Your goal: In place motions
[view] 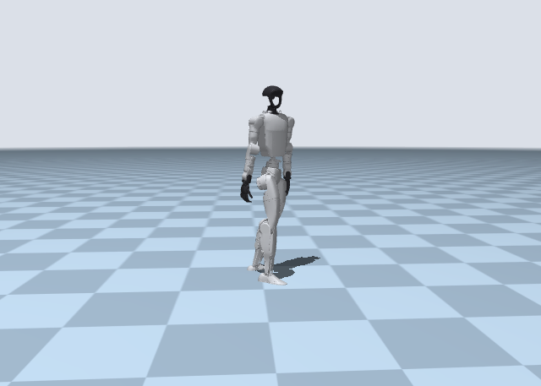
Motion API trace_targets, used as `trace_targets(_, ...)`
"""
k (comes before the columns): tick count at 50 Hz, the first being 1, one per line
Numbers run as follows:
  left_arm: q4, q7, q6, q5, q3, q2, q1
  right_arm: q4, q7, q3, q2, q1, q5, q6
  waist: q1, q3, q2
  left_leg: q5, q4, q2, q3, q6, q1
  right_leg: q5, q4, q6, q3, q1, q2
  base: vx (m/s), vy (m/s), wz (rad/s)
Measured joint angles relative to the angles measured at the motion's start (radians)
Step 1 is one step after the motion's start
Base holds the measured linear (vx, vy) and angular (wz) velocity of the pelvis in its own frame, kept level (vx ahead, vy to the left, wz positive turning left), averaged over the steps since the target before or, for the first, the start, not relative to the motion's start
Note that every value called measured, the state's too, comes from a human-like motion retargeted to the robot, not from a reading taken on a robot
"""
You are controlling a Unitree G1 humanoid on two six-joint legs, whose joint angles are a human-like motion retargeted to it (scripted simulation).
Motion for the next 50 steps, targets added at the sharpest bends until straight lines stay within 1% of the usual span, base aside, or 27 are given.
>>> trace_targets(4, 0.037, 0.031, 0.016, -0.035, 0.045, 0.036, 0.004, -0.015, 0.001, -0.014, -0.016, -0.007, 0.019, 0.006, 0.078, -0.005, -0.024, 0.019, -0.001, -0.011, -0.110, 0.016, -0.036, -0.019, 0.000, -0.006, -0.040, 0.042, -0.030, 0.16, 0.23, 1.73)
trace_targets(7, 0.051, 0.050, 0.013, -0.051, 0.077, 0.071, 0.009, -0.030, -0.007, -0.016, -0.026, -0.009, 0.017, 0.008, 0.131, -0.012, -0.043, 0.037, -0.009, -0.024, -0.195, 0.025, -0.065, -0.036, -0.001, -0.007, -0.070, 0.071, -0.049, 0.14, 0.28, 1.75)
trace_targets(12, 0.061, 0.072, 0.006, -0.055, 0.100, 0.128, 0.008, -0.053, -0.005, -0.016, -0.034, -0.006, 0.004, 0.008, 0.219, -0.026, -0.082, 0.076, -0.020, -0.045, -0.316, 0.029, -0.115, -0.063, -0.013, 0.001, -0.140, 0.122, -0.081, 0.04, 0.27, 1.74)
trace_targets(15, 0.070, 0.066, 0.011, -0.063, 0.109, 0.150, -0.009, -0.068, 0.009, -0.014, -0.027, 0.000, -0.001, 0.009, 0.264, -0.038, -0.112, 0.100, -0.015, -0.054, -0.382, 0.026, -0.156, -0.073, -0.022, 0.016, -0.198, 0.151, -0.102, -0.04, 0.19, 1.79)
trace_targets(18, 0.060, 0.029, 0.011, -0.069, 0.114, 0.163, -0.034, -0.086, 0.018, -0.007, -0.013, 0.003, -0.005, -0.001, 0.319, -0.030, -0.155, 0.118, -0.009, -0.070, -0.425, 0.024, -0.181, -0.076, -0.027, 0.027, -0.257, 0.183, -0.121, -0.08, 0.11, 1.51)
trace_targets(22, 0.037, 0.020, -0.007, -0.074, 0.102, 0.169, -0.062, -0.121, 0.036, 0.010, 0.008, 0.000, -0.030, -0.015, 0.408, -0.012, -0.208, 0.129, 0.003, -0.091, -0.485, 0.029, -0.198, -0.072, -0.030, 0.041, -0.313, 0.220, -0.143, -0.07, 0.06, 0.94)
trace_targets(27, 0.037, 0.015, -0.013, -0.059, 0.087, 0.162, -0.061, -0.153, 0.031, 0.052, 0.020, -0.012, -0.093, -0.027, 0.485, -0.004, -0.245, 0.133, 0.000, -0.125, -0.538, 0.053, -0.190, -0.050, -0.032, 0.047, -0.352, 0.251, -0.162, 0.01, 0.13, 0.39)
trace_targets(33, 0.065, 0.029, -0.007, -0.070, 0.106, 0.138, -0.043, -0.187, 0.024, 0.110, 0.028, -0.038, -0.144, -0.056, 0.501, 0.007, -0.248, 0.138, -0.006, -0.155, -0.560, 0.087, -0.179, -0.013, -0.023, 0.047, -0.363, 0.259, -0.183, -0.02, 0.21, -0.03)
trace_targets(38, 0.085, 0.051, -0.005, -0.074, 0.104, 0.138, -0.040, -0.198, 0.015, 0.127, 0.042, -0.040, -0.126, -0.075, 0.494, 0.024, -0.245, 0.146, -0.012, -0.175, -0.560, 0.112, -0.180, 0.019, -0.011, 0.039, -0.360, 0.245, -0.198, -0.06, 0.20, -0.21)
trace_targets(40, 0.088, 0.052, -0.004, -0.076, 0.102, 0.142, -0.042, -0.198, 0.015, 0.129, 0.047, -0.038, -0.117, -0.085, 0.487, 0.036, -0.243, 0.150, -0.014, -0.177, -0.549, 0.120, -0.184, 0.029, 0.001, 0.037, -0.359, 0.232, -0.203, -0.10, 0.18, -0.31)
trace_targets(43, 0.083, 0.052, -0.001, -0.089, 0.102, 0.147, -0.051, -0.191, 0.007, 0.140, 0.052, -0.034, -0.109, -0.092, 0.472, 0.071, -0.233, 0.155, -0.018, -0.169, -0.533, 0.128, -0.182, 0.048, 0.045, 0.043, -0.343, 0.199, -0.207, -0.16, 0.15, -0.48)
trace_targets(45, 0.081, 0.053, 0.002, -0.097, 0.110, 0.151, -0.061, -0.175, -0.002, 0.148, 0.053, -0.039, -0.105, -0.095, 0.474, 0.090, -0.226, 0.158, -0.023, -0.158, -0.506, 0.129, -0.185, 0.060, 0.098, 0.069, -0.300, 0.156, -0.211, -0.18, 0.11, -0.94)
trace_targets(47, 0.079, 0.053, 0.004, -0.100, 0.120, 0.157, -0.063, -0.154, -0.003, 0.156, 0.053, -0.033, -0.107, -0.096, 0.476, 0.094, -0.227, 0.159, -0.028, -0.154, -0.472, 0.131, -0.191, 0.060, 0.136, 0.103, -0.247, 0.118, -0.202, -0.11, 0.07, -0.94)
trace_targets(48, 0.080, 0.053, 0.006, -0.100, 0.122, 0.161, -0.062, -0.142, -0.002, 0.157, 0.052, -0.026, -0.108, -0.096, 0.464, 0.095, -0.228, 0.161, -0.030, -0.155, -0.467, 0.133, -0.194, 0.055, 0.142, 0.127, -0.238, 0.109, -0.196, -0.07, 0.03, -0.40)
trace_targets(50, 0.082, 0.052, 0.009, -0.100, 0.120, 0.171, -0.063, -0.113, 0.000, 0.151, 0.048, -0.007, -0.106, -0.097, 0.434, 0.100, -0.227, 0.164, -0.029, -0.155, -0.473, 0.136, -0.196, 0.037, 0.141, 0.155, -0.175, 0.105, -0.169, -0.02, 0.00, 0.11)
